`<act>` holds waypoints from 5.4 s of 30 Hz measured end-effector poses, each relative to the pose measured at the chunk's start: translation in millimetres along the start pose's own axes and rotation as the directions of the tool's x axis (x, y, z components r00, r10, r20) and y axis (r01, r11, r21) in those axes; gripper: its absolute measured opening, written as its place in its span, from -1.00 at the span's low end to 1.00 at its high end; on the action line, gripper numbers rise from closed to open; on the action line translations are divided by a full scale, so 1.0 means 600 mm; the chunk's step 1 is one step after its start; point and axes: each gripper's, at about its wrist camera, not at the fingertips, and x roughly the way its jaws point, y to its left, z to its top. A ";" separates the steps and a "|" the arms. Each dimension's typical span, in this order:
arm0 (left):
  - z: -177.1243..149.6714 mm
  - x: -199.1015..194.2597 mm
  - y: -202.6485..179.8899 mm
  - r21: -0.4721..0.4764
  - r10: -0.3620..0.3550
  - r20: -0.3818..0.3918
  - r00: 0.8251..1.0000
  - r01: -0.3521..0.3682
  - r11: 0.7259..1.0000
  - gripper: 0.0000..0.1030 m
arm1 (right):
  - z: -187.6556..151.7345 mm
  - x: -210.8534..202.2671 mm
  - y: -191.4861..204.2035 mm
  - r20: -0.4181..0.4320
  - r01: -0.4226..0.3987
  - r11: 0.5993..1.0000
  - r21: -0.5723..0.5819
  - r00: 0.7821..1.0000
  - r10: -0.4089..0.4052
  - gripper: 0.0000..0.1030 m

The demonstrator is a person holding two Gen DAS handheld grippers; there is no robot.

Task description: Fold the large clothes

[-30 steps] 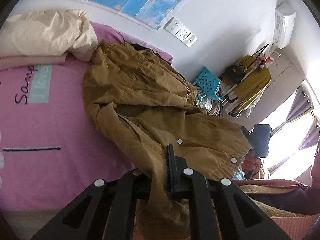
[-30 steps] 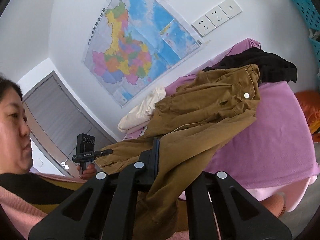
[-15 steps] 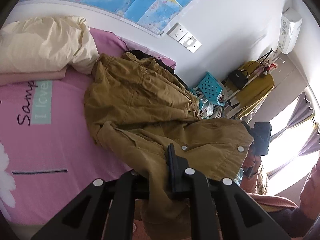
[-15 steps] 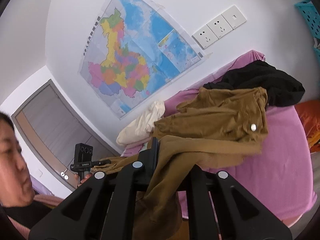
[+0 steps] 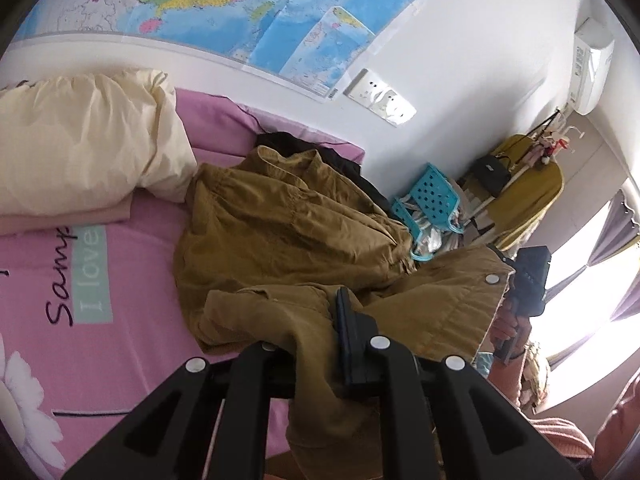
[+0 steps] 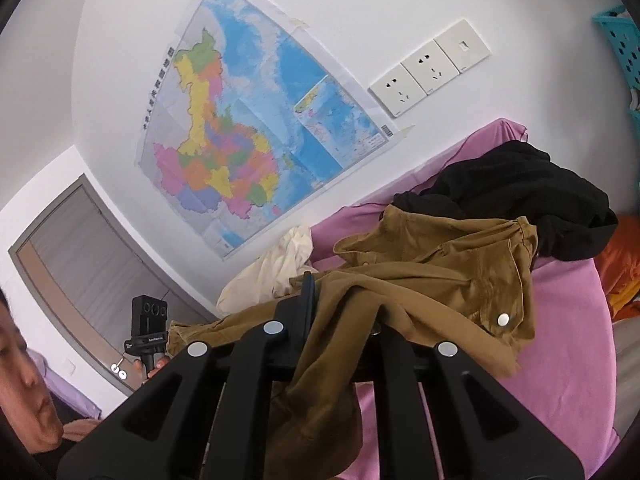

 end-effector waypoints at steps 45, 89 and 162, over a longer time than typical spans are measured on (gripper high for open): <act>0.139 0.095 0.075 -0.057 0.065 -0.048 0.997 -0.067 0.996 -0.76 | 0.088 0.123 -0.072 -0.056 0.064 0.992 0.106 0.997 -0.058 -0.78; 0.222 0.239 0.186 -0.178 0.125 -0.190 0.974 -0.160 0.971 -0.72 | 0.137 0.218 -0.154 -0.100 0.205 0.975 0.084 0.975 -0.197 0.43; 0.152 0.243 0.107 0.166 0.506 0.014 0.862 -0.501 0.849 -0.94 | 0.022 0.455 0.003 -0.225 0.255 0.794 -0.552 0.871 -0.436 -0.91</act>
